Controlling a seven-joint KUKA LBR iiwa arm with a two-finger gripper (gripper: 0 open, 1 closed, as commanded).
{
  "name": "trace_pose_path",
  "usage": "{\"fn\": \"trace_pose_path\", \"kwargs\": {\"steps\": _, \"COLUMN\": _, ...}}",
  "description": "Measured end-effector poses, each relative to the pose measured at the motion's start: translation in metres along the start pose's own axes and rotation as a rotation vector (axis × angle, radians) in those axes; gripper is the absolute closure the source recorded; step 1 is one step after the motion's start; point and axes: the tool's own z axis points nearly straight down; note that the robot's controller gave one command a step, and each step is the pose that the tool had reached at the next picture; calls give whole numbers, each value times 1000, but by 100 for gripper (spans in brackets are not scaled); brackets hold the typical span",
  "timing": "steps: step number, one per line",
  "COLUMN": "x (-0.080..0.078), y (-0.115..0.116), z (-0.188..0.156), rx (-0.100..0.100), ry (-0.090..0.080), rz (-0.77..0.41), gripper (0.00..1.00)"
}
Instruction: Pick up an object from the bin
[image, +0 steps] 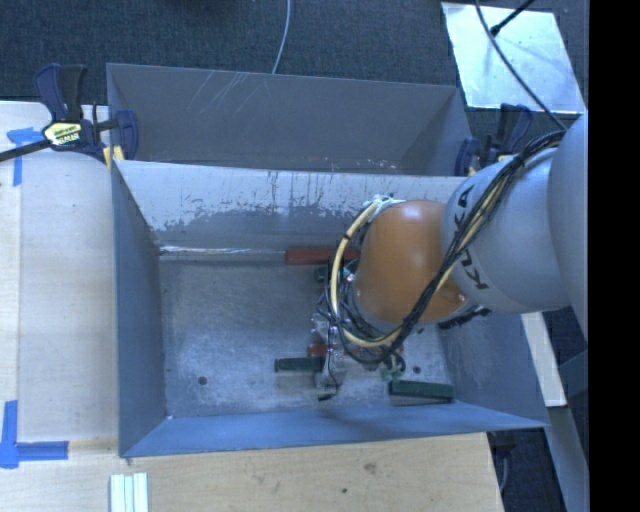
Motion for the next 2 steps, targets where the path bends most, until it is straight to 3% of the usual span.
{"fn": "trace_pose_path", "kwargs": {"steps": 1, "x": 1, "y": 0, "z": -5, "rx": 0, "ry": 4, "rz": 1, "gripper": 100}}
{"fn": "trace_pose_path", "kwargs": {"steps": 2, "x": 3, "y": 0, "z": -35, "rx": 1, "ry": 10, "rz": 1, "gripper": 100}}
